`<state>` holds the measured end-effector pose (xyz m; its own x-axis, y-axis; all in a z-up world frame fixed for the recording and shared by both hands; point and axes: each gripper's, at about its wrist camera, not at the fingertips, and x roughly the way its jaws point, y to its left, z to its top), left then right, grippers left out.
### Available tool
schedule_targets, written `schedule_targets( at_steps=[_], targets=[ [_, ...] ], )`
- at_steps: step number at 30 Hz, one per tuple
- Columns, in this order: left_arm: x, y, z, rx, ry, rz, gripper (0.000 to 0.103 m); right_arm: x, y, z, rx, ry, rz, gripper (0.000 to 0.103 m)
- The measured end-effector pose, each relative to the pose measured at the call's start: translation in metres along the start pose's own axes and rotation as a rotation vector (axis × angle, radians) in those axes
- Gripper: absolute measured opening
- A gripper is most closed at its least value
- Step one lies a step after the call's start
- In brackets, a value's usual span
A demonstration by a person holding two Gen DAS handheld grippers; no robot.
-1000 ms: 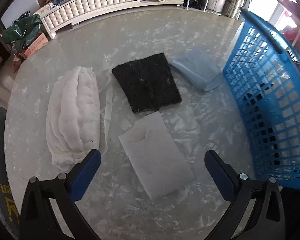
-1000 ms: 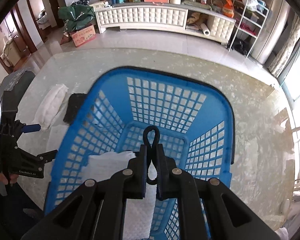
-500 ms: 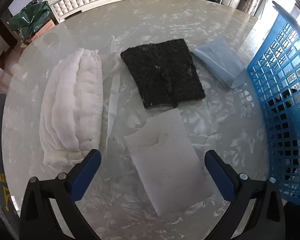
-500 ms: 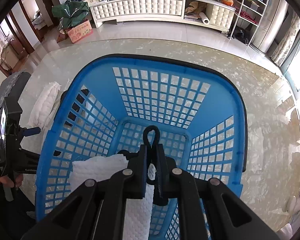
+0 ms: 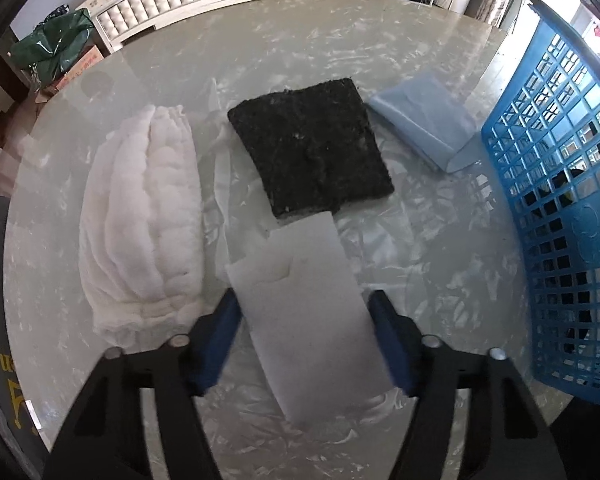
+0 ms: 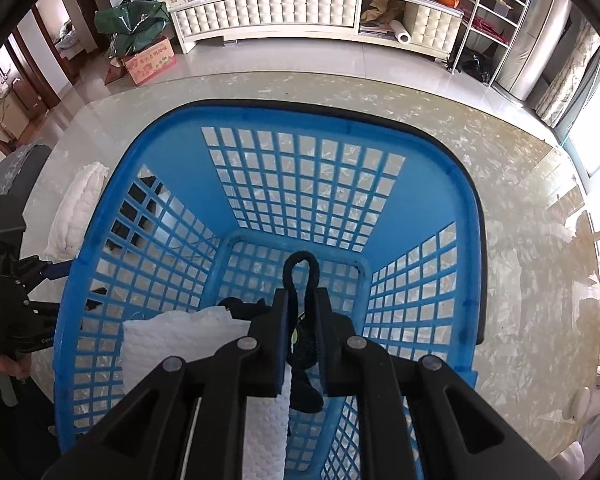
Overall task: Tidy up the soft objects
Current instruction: 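Drop the black ring into the basket with the right tool while the left tool grasps the white foam pad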
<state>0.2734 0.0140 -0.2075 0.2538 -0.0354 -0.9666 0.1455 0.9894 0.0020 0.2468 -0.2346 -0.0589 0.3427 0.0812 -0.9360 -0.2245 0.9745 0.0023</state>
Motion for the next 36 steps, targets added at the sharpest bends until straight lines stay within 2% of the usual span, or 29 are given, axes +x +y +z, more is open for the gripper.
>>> schedule_targets(
  at_steps=[3, 8, 11, 17, 19, 20, 21, 25, 29, 31, 33, 36],
  targets=[
    [0.001, 0.0, -0.001, 0.003, 0.002, -0.003, 0.055, -0.001, 0.0, 0.0, -0.004, -0.004, -0.005, 0.012],
    [-0.011, -0.003, -0.003, 0.0, -0.002, -0.018, 0.055, -0.001, 0.002, 0.001, -0.009, -0.005, -0.019, 0.012],
    [-0.02, -0.002, -0.005, 0.001, -0.021, -0.016, 0.055, -0.001, 0.006, 0.001, -0.021, -0.011, -0.032, 0.018],
    [-0.044, -0.001, -0.014, 0.003, -0.059, -0.037, 0.055, -0.005, 0.016, -0.002, -0.067, -0.034, -0.042, 0.037],
    [-0.058, -0.002, -0.015, 0.016, -0.084, -0.039, 0.055, -0.006, 0.02, -0.003, -0.079, -0.043, -0.044, 0.05],
    [-0.066, -0.005, -0.017, 0.028, -0.099, -0.041, 0.055, -0.008, 0.021, -0.004, -0.083, -0.053, -0.063, 0.069],
    [-0.073, -0.007, -0.018, 0.038, -0.11, -0.044, 0.055, -0.009, 0.021, -0.004, -0.084, -0.066, -0.076, 0.08],
    [-0.101, -0.011, -0.022, 0.057, -0.162, -0.055, 0.055, -0.013, 0.013, -0.005, -0.056, -0.087, -0.073, 0.082],
    [-0.127, -0.018, -0.027, 0.048, -0.208, -0.079, 0.055, -0.02, 0.004, -0.009, -0.02, -0.091, -0.012, 0.084],
    [-0.137, -0.021, -0.027, 0.052, -0.223, -0.084, 0.055, -0.025, 0.004, -0.014, -0.017, -0.106, 0.006, 0.087],
    [-0.148, -0.027, -0.028, 0.062, -0.243, -0.078, 0.055, -0.032, 0.006, -0.018, -0.017, -0.121, 0.007, 0.1],
    [-0.164, -0.037, -0.029, 0.076, -0.273, -0.076, 0.055, -0.043, 0.004, -0.026, -0.011, -0.147, 0.029, 0.1]
  ],
)
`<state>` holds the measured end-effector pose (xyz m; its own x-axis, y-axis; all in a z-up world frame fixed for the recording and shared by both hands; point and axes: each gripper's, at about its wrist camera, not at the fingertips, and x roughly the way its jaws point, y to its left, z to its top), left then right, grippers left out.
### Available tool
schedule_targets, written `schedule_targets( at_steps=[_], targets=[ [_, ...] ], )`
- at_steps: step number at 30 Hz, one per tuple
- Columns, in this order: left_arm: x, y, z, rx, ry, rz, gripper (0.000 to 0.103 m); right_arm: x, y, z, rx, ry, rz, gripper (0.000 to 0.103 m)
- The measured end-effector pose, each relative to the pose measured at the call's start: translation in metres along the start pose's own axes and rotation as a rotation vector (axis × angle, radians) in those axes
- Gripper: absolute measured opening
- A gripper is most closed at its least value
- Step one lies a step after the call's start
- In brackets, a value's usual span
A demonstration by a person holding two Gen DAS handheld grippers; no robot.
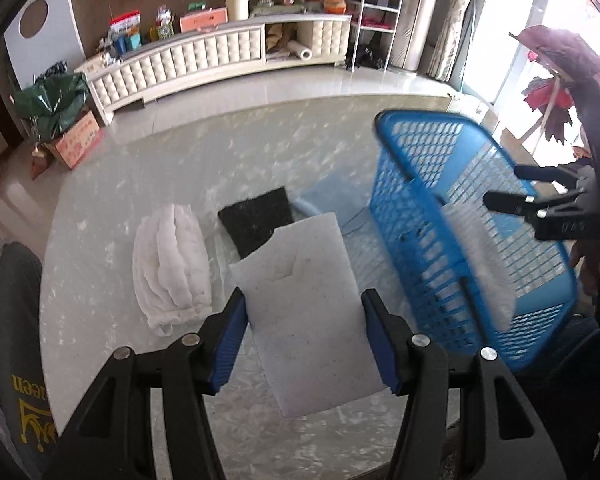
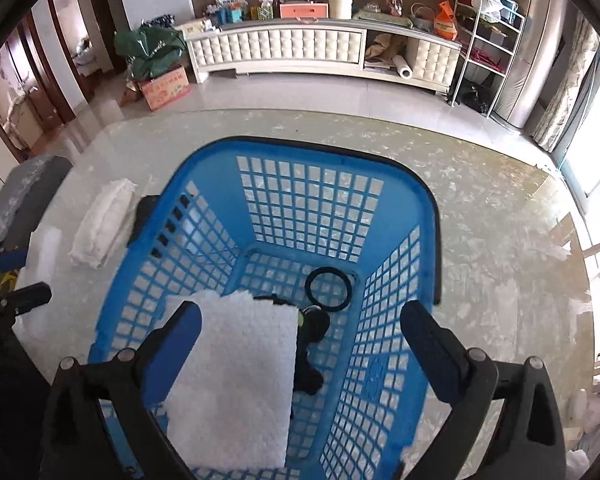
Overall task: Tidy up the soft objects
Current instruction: 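Drop the black ring into the basket with the right tool while the left tool grasps the white foam pad, then carry the white foam pad into the blue basket and open the left tool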
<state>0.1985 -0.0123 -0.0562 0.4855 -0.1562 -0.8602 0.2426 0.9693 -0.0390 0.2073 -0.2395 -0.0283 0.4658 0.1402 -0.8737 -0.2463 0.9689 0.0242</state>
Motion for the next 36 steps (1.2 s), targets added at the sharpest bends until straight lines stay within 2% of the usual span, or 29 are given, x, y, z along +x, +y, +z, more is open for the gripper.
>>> schedule_targets(
  at_steps=[2, 3, 7, 12, 20, 24, 36],
  targets=[
    [-0.009, -0.008, 0.005, 0.013, -0.021, 0.003, 0.055, -0.009, -0.003, -0.005, 0.003, -0.017, 0.02, 0.1],
    [-0.011, -0.013, 0.008, 0.022, -0.029, 0.005, 0.055, -0.012, -0.004, -0.007, 0.002, -0.021, 0.017, 0.103],
    [-0.028, -0.037, 0.02, 0.064, -0.063, 0.006, 0.055, -0.02, -0.011, -0.013, 0.003, -0.047, -0.006, 0.103],
    [-0.03, -0.065, 0.036, 0.122, -0.076, -0.012, 0.055, -0.027, -0.025, -0.021, 0.028, -0.064, 0.01, 0.103],
    [-0.01, -0.105, 0.057, 0.186, -0.062, -0.058, 0.055, -0.035, -0.039, -0.032, 0.049, -0.076, 0.025, 0.103],
    [0.004, -0.121, 0.069, 0.219, -0.05, -0.056, 0.055, -0.034, -0.04, -0.035, 0.053, -0.068, 0.027, 0.103],
    [0.053, -0.145, 0.087, 0.289, 0.033, -0.118, 0.055, -0.029, -0.057, -0.045, 0.09, -0.014, 0.011, 0.103]
  ],
)
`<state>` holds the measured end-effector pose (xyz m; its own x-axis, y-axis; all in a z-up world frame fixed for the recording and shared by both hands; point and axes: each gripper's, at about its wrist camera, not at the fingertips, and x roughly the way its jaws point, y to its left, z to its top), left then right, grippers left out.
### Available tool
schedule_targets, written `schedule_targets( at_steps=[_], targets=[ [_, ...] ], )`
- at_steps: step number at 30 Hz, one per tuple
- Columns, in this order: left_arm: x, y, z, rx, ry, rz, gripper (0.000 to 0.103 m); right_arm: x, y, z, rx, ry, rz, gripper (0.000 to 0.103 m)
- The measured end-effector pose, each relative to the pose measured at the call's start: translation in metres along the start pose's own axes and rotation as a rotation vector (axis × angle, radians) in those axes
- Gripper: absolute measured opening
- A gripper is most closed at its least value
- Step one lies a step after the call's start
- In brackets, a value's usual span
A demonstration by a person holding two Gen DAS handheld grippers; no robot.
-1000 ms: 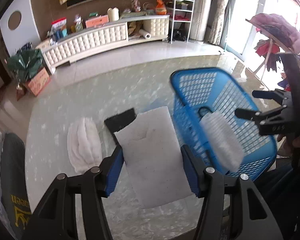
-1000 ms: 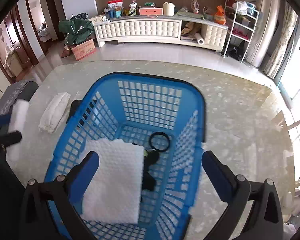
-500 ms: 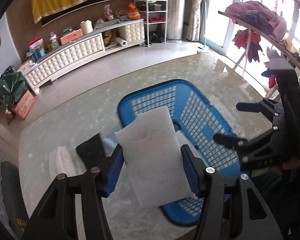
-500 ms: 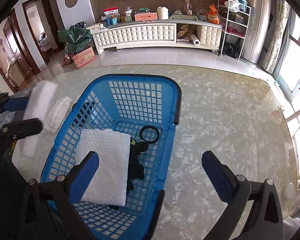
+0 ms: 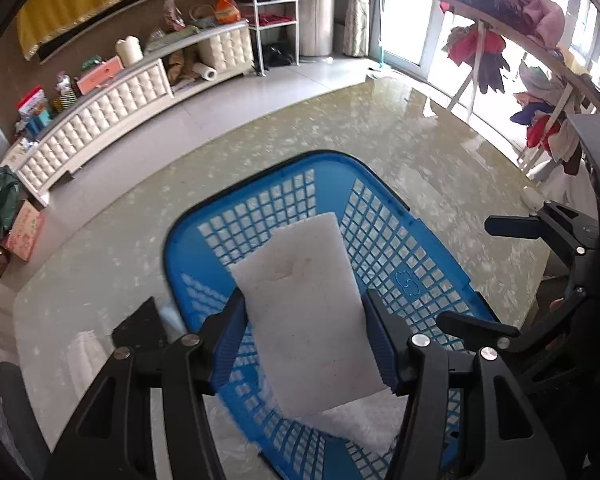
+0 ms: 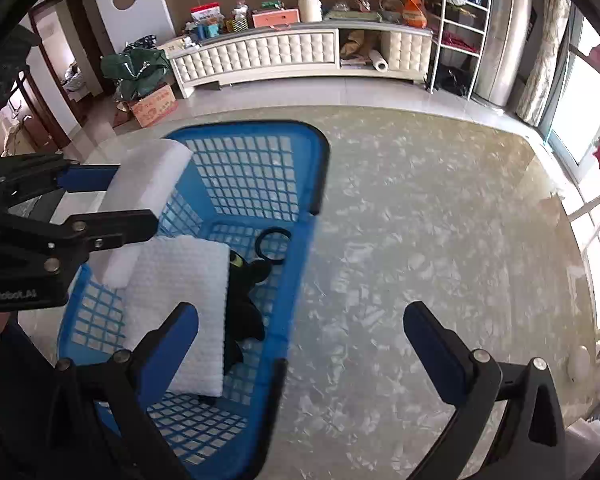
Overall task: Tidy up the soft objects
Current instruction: 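Carry the white foam pad into the blue basket and open the left tool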
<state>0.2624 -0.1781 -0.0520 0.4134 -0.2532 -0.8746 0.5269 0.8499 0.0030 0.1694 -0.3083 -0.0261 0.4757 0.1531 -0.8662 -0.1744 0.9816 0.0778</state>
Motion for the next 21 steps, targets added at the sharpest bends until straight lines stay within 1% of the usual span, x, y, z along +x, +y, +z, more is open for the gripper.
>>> schedule_targets(
  at_steps=[7, 10, 16, 17, 21],
  targets=[
    [0.035, -0.008, 0.01, 0.023, 0.062, -0.033, 0.056, -0.006, -0.006, 0.001, 0.032, 0.0, 0.002, 0.103],
    [0.049, -0.009, 0.015, 0.034, 0.077, -0.046, 0.056, -0.006, -0.007, 0.001, 0.038, 0.007, 0.003, 0.103],
    [0.063, -0.009, 0.021, 0.035, 0.107, -0.055, 0.056, -0.004, -0.009, 0.002, 0.045, 0.02, 0.008, 0.103],
    [0.065, -0.01, 0.022, 0.039, 0.11, -0.056, 0.058, -0.003, -0.01, 0.002, 0.047, 0.021, 0.007, 0.103],
    [0.073, -0.009, 0.023, 0.04, 0.119, -0.053, 0.059, -0.001, -0.013, 0.003, 0.054, 0.029, 0.005, 0.103]
  ],
)
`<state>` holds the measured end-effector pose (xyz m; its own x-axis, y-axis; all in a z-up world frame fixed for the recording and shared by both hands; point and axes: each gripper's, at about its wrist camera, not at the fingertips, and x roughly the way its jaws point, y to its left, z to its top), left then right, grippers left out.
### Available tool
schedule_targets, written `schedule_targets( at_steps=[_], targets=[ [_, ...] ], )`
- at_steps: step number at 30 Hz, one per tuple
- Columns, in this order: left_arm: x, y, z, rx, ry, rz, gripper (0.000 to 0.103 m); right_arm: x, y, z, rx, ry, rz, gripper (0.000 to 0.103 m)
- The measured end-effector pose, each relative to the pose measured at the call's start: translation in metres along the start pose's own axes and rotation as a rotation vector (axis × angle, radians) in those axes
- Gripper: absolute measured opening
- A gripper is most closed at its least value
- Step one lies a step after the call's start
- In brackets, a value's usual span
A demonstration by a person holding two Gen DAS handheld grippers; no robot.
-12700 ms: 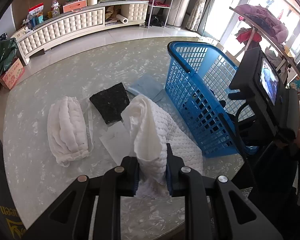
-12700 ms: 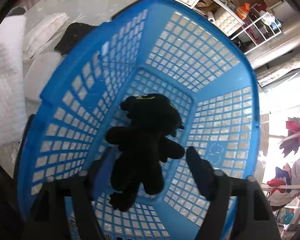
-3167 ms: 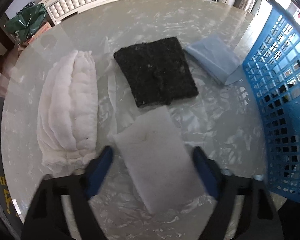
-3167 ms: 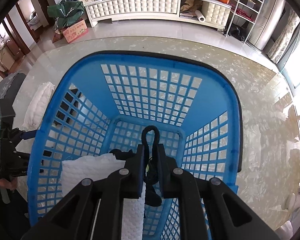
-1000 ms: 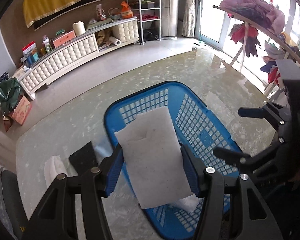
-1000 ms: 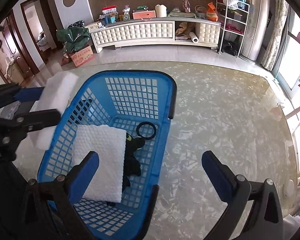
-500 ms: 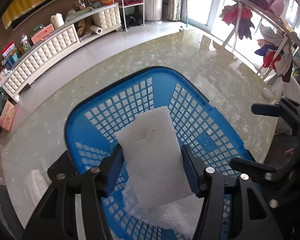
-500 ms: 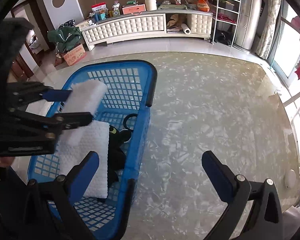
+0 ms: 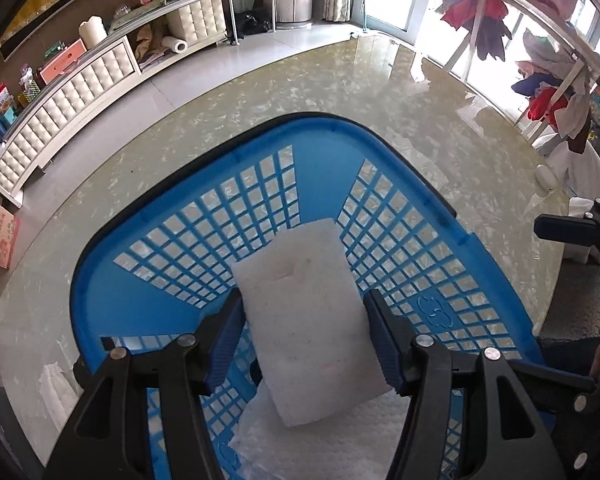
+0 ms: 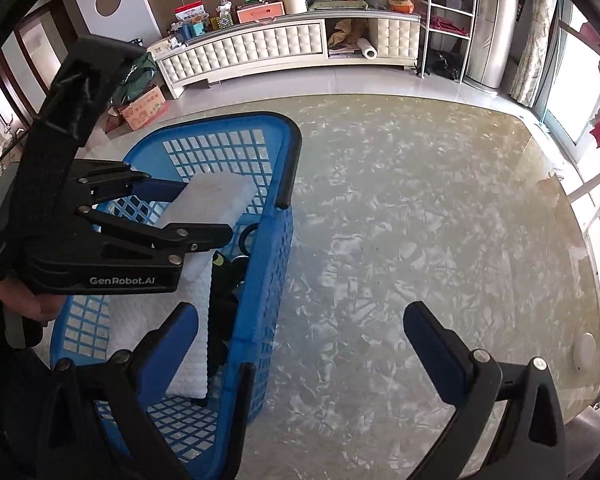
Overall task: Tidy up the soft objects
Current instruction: 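Carry the white foam pad into the blue basket and open the left tool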
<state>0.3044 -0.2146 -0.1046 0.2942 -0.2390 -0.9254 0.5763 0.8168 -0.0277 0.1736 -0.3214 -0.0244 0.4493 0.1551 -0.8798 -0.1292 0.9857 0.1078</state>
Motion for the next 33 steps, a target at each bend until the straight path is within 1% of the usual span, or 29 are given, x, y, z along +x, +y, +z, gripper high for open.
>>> schedule_targets(
  at_steps=[1, 2, 4, 5, 6, 9, 11, 13, 15, 18, 22, 31, 33],
  targets=[
    [0.002, 0.001, 0.002, 0.0, 0.004, -0.001, 0.06, 0.0, -0.001, 0.0, 0.002, 0.002, 0.0, 0.103],
    [0.003, 0.001, 0.001, 0.0, 0.008, 0.001, 0.064, 0.001, -0.002, 0.001, 0.002, 0.004, 0.0, 0.103],
    [0.003, 0.001, 0.003, 0.003, 0.014, 0.011, 0.066, 0.003, -0.003, 0.001, 0.004, 0.007, -0.001, 0.103],
    [0.004, 0.002, 0.003, 0.004, 0.016, 0.017, 0.07, 0.004, -0.004, 0.001, 0.004, 0.008, -0.002, 0.103],
    [0.004, 0.002, 0.003, 0.006, 0.017, 0.023, 0.077, 0.004, -0.004, 0.001, 0.004, 0.009, -0.002, 0.103],
    [-0.001, 0.002, 0.003, 0.005, 0.011, 0.023, 0.083, 0.005, -0.005, 0.001, 0.006, 0.011, -0.005, 0.103],
    [-0.006, 0.001, 0.003, 0.007, 0.007, 0.039, 0.086, 0.005, -0.006, 0.0, 0.009, 0.012, -0.008, 0.103],
    [-0.012, 0.001, 0.002, 0.013, -0.002, 0.053, 0.086, 0.005, -0.006, 0.0, 0.01, 0.013, -0.009, 0.103],
    [-0.021, 0.001, 0.001, 0.014, -0.018, 0.061, 0.089, 0.005, -0.005, 0.0, 0.007, 0.012, -0.01, 0.103],
    [-0.035, 0.003, -0.002, 0.014, -0.038, 0.067, 0.089, 0.004, -0.002, 0.0, 0.0, 0.01, -0.007, 0.103],
    [-0.057, -0.001, -0.011, 0.029, -0.071, 0.097, 0.089, 0.002, 0.001, 0.0, -0.011, -0.006, -0.001, 0.103],
    [-0.096, -0.001, -0.044, 0.006, -0.132, 0.095, 0.089, -0.004, 0.022, 0.003, -0.065, -0.032, 0.0, 0.103],
    [-0.105, 0.002, -0.053, 0.0, -0.142, 0.083, 0.089, -0.007, 0.027, 0.005, -0.071, -0.039, -0.003, 0.103]
  ],
)
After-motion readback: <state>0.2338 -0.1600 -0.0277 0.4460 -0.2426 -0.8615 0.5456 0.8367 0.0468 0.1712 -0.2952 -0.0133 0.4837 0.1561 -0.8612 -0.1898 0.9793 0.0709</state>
